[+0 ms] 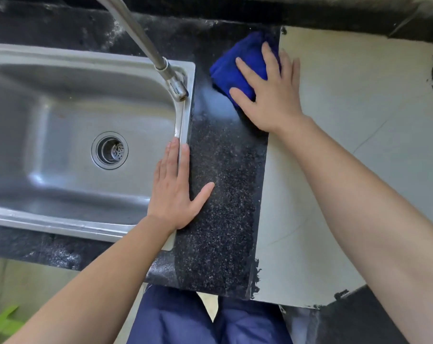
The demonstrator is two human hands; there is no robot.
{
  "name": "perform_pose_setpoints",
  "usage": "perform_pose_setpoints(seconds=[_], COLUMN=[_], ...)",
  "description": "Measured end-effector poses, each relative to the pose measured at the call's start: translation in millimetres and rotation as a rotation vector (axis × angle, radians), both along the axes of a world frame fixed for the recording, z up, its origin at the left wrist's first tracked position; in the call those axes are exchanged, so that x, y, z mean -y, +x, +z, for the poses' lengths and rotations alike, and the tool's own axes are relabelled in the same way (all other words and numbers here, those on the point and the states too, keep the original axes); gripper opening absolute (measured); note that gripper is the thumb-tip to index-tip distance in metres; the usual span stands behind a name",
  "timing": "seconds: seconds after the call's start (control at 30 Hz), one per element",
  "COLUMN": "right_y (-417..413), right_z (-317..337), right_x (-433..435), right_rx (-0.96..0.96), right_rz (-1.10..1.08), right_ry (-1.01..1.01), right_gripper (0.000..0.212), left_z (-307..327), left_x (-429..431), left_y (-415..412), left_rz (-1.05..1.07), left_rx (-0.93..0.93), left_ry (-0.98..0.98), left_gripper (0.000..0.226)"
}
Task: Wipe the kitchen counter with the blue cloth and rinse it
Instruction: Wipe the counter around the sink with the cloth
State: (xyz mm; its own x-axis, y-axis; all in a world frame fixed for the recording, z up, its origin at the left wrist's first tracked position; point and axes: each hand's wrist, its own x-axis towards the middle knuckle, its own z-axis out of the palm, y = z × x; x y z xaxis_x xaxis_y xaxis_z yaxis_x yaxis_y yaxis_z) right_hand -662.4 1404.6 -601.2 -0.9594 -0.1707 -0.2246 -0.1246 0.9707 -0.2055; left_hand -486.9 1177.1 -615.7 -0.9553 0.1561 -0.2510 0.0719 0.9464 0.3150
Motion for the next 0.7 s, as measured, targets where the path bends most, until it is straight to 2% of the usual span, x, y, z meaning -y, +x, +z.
perform_pose_setpoints(seconds=[0.1,0.2,0.33,0.53,0.7], right_y=[-19,-7,49,157,256], right_z=[-6,-5,-6,1,6], right_x=[39,49,38,42,63], right_rx=[0.002,0.013,0.001,0.061,0.110], right_rz=[-0.096,-0.095,-0.036,-0.149,-0.199], right_ry=[-0.004,-0.015,-0.057,-0.062,-0.048], right_gripper=[0.064,0.064,0.062,0.061,0.060], left_z=[-1,-3,-3,4,19], left_x=[1,3,3,4,43], left_y=[-1,0,1,6,59], left_rz=[-0.015,-0.019,-0.009,0.003,-0.039], left_rx=[-0.013,-0.012,-0.026,-0.020,-0.041], left_ry=[0.017,0.018,0.024,0.036,0.017], left_gripper=[0.093,0.099,0.105,0.107,0.082])
